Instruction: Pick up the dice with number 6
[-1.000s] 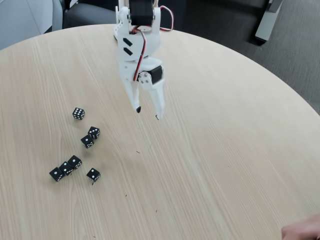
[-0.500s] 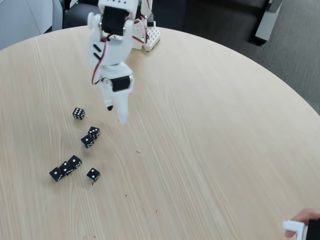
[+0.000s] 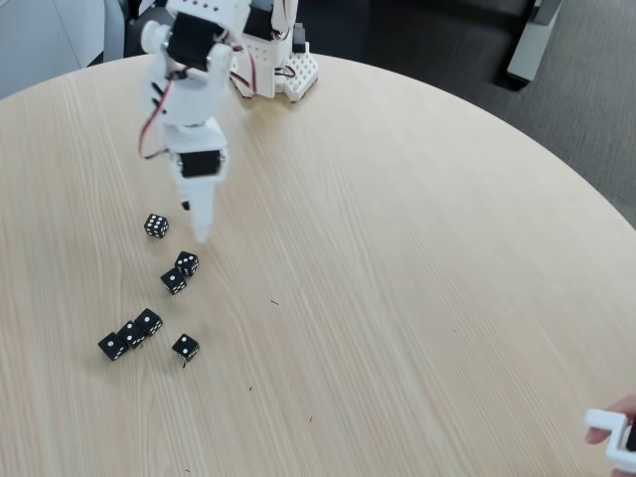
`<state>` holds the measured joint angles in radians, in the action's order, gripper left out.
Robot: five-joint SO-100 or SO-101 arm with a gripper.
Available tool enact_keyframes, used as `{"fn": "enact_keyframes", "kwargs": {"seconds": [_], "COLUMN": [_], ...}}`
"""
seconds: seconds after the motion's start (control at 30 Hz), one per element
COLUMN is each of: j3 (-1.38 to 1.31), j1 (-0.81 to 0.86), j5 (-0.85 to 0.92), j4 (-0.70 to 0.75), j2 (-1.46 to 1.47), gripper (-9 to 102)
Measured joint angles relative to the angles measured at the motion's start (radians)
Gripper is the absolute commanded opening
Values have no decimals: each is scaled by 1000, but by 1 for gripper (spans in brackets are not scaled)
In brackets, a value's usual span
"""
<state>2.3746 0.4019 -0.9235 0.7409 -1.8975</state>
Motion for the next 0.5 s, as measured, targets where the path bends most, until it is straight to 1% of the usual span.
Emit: {"fn": "enact_keyframes", "kwargs": {"seconds": [0.23, 0.5], "j3": [0, 0], "j1": [67, 107], "j5": [0, -15], "j4": [0, 0], "j2": [0, 0], "gripper": [25, 25]}}
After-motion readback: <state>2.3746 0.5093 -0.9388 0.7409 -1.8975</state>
